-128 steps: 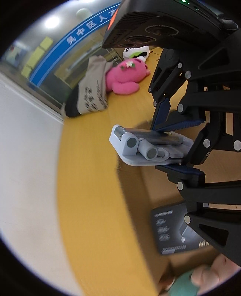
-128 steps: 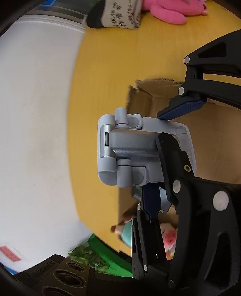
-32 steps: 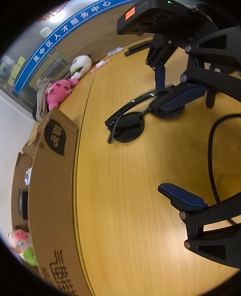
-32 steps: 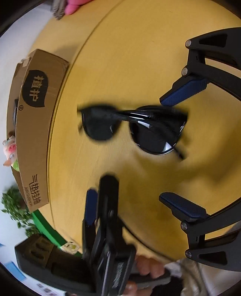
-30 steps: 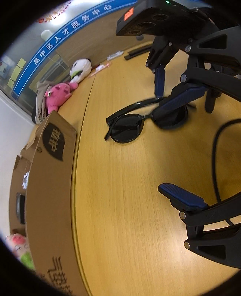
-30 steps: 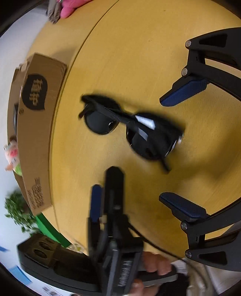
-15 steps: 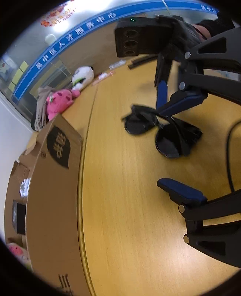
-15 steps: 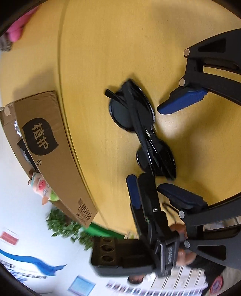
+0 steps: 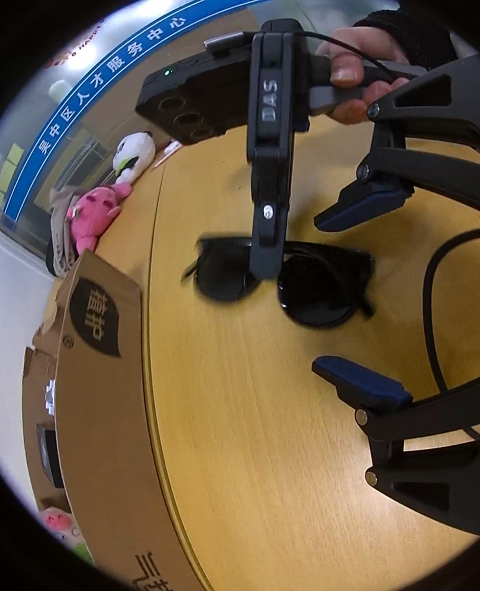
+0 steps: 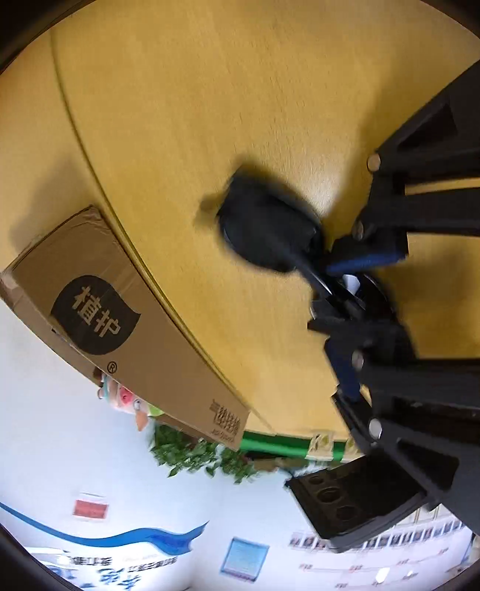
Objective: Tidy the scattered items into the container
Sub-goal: 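Close both grippers on the black sunglasses and lift them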
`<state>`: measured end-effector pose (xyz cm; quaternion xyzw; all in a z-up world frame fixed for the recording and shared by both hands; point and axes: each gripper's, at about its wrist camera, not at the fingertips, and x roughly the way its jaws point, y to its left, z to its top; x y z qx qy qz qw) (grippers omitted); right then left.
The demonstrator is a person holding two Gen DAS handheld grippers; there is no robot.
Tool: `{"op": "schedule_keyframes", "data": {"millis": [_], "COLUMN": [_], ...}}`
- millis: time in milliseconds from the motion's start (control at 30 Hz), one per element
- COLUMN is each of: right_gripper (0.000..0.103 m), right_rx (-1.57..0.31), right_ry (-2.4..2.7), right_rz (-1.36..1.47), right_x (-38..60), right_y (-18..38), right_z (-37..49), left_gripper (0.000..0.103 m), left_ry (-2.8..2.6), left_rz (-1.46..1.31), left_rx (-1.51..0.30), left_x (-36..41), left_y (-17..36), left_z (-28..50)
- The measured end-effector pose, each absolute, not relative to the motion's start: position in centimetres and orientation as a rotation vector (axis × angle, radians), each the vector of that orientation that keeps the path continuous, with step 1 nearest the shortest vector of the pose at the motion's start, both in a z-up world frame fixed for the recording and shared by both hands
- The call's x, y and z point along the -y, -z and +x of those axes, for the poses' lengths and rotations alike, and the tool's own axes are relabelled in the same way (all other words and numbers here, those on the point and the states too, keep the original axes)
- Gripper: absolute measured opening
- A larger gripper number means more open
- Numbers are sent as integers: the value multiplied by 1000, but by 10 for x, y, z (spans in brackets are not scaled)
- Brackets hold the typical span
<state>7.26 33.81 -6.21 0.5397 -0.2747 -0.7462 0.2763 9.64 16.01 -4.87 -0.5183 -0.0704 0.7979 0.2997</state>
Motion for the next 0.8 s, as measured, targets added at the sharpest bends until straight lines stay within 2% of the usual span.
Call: {"op": "schedule_keyframes", "data": {"millis": [133,333,800], "right_gripper": [12,10,10], "right_rx": [682,618,610], "right_ry": [2022,2064,2010], "right_rz": [1423,1354,1222], "right_x": [-336,-339,-343], "right_y": [54,28,-14], "right_z": [75,76,93], "left_gripper": [69,69,66], "left_ry": [-2086,-1970,-1646], "left_rz": [-1375,-1366,-1248], "left_rx": [275,503,951], "left_x": [-154,-140,-121], "left_y": [51,61,80], "left_z": [91,77,63]}}
